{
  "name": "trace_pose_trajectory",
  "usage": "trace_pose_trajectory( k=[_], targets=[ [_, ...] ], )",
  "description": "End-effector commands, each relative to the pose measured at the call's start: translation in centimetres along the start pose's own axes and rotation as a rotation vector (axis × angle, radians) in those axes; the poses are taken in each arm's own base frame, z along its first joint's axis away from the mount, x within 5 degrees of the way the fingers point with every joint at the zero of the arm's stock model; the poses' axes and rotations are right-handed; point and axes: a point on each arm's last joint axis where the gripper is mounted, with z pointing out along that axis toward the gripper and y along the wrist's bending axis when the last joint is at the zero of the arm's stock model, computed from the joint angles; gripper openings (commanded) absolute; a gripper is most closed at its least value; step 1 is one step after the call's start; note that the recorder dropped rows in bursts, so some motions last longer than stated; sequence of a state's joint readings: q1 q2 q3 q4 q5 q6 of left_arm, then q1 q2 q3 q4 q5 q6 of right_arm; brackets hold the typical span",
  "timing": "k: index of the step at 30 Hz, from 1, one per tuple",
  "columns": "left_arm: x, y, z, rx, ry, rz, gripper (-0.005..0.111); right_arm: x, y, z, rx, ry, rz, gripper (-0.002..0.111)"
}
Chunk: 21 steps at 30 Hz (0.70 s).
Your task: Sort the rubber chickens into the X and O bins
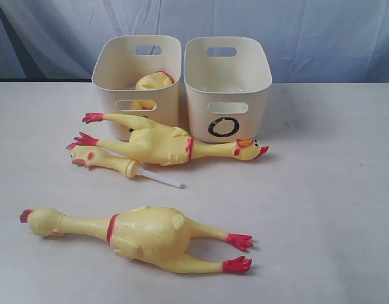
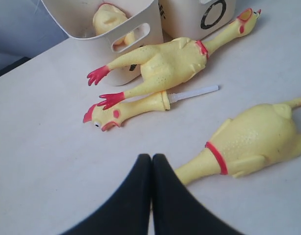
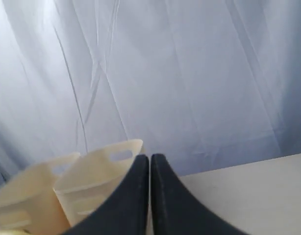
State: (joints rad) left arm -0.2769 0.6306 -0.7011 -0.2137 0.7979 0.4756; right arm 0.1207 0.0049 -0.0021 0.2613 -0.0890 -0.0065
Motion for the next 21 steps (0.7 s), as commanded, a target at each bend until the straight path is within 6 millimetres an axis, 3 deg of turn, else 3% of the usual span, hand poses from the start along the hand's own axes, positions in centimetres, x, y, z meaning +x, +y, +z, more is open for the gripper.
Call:
trace_pose_trajectory(
  k=[1, 6, 12, 16, 21],
  targets=[
    [0.8, -0.4, -0.9, -0.01, -0.051, -0.015, 0.0, -0.5, -0.1, -0.1, 0.005, -0.051, 0.156, 0.002],
    [1.5, -0.7, -1.6, -0.038, -0.117, -0.011, 0.0, -2.0, 0.8, -0.2, -0.026, 0.019, 0.108, 0.002],
    [2.4, -0.9, -2.2, -0.083, -0.171, -0.022, 0.0, -6.0, 2.5, 1.4, -0.05, 0.195, 0.004, 0.002],
    [3.6, -0.7, -2.9, -0.172, -0.215, -0.056, 0.0, -8.2, 4.3, 5.2, -0.143, 0.473, -0.136, 0.002],
    [4.7, -0.4, -4.3, -0.271, -0.245, -0.093, 0.0, -8.7, 7.3, 9.9, -0.462, 0.744, -0.164, 0.002]
  ],
)
